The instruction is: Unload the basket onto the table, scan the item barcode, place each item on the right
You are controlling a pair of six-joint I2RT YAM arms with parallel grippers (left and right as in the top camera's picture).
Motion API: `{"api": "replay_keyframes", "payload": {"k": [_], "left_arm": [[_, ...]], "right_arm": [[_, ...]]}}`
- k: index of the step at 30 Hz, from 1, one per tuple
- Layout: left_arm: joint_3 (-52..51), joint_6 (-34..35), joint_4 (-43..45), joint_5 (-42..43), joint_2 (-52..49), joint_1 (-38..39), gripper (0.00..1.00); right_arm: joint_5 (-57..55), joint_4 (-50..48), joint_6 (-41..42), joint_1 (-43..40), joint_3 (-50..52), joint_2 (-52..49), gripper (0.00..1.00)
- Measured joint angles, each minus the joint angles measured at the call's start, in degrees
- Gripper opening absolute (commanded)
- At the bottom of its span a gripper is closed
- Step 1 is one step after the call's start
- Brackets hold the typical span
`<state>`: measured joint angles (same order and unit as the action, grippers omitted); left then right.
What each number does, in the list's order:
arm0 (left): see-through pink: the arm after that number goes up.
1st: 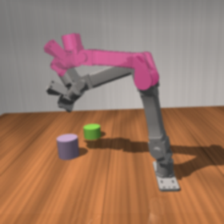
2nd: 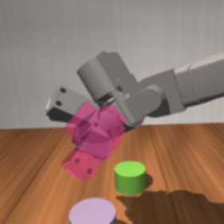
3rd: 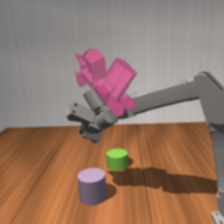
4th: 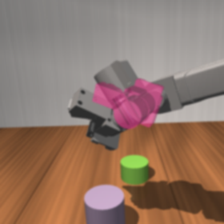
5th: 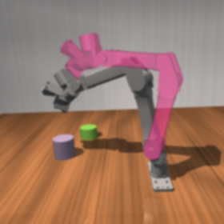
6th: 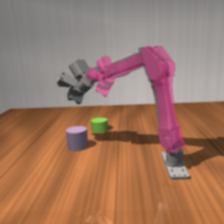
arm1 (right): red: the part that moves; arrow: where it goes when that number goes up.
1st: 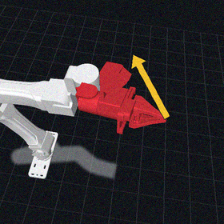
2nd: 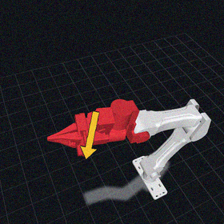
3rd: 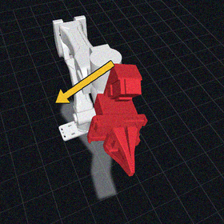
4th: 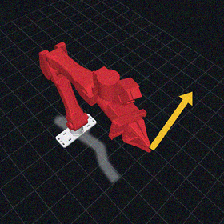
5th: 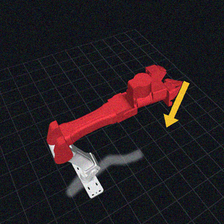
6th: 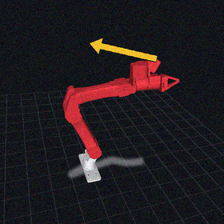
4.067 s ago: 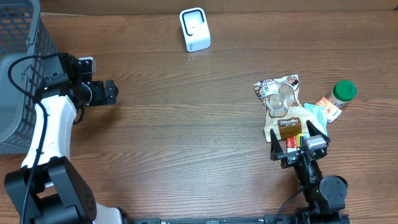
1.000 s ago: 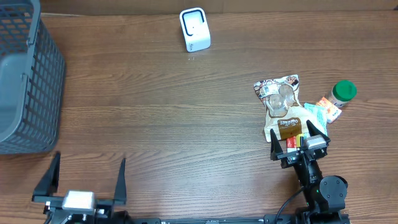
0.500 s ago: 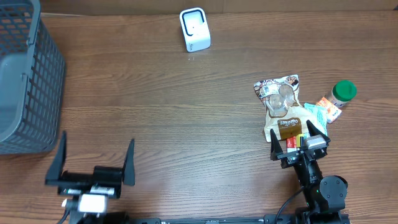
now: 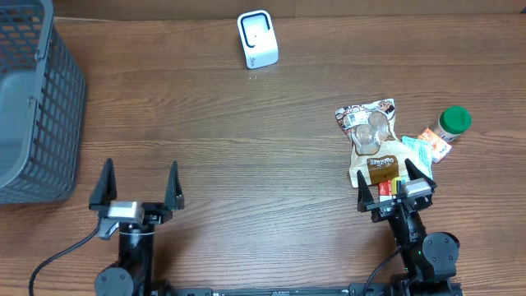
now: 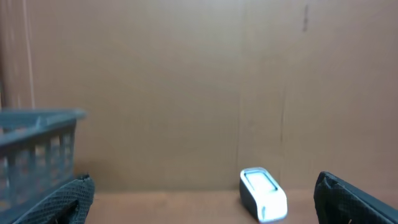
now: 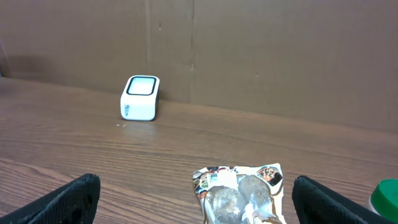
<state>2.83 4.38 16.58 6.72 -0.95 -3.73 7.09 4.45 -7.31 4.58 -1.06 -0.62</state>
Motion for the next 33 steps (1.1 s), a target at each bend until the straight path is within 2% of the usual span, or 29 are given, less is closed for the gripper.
{"api": "replay_keyframes", "payload": {"k": [5, 14, 21, 33], "left_arm": [[-1.86, 0.2, -4.57, -0.35, 0.07, 0.0, 1.0], [-2.34, -1.25, -20.44, -0.94, 0.09, 0.0, 1.0], [-2.34, -4.81, -20.48, -1.44, 0.11, 0.02, 1.0], [-2.34, -6.08, -20.48, -1.46, 0.11, 0.02, 1.0]], "right_arm": [[0.02, 0.02, 0.0, 0.0, 0.0, 0.0, 1.0], [0.0, 0.0, -0.02, 0.0, 0.0, 0.0, 1.0], [0.0, 0.04, 0.02, 0.0, 0.0, 0.0, 1.0], [0.0, 0.02, 0.0, 0.0, 0.0, 0.0, 1.0]]}}
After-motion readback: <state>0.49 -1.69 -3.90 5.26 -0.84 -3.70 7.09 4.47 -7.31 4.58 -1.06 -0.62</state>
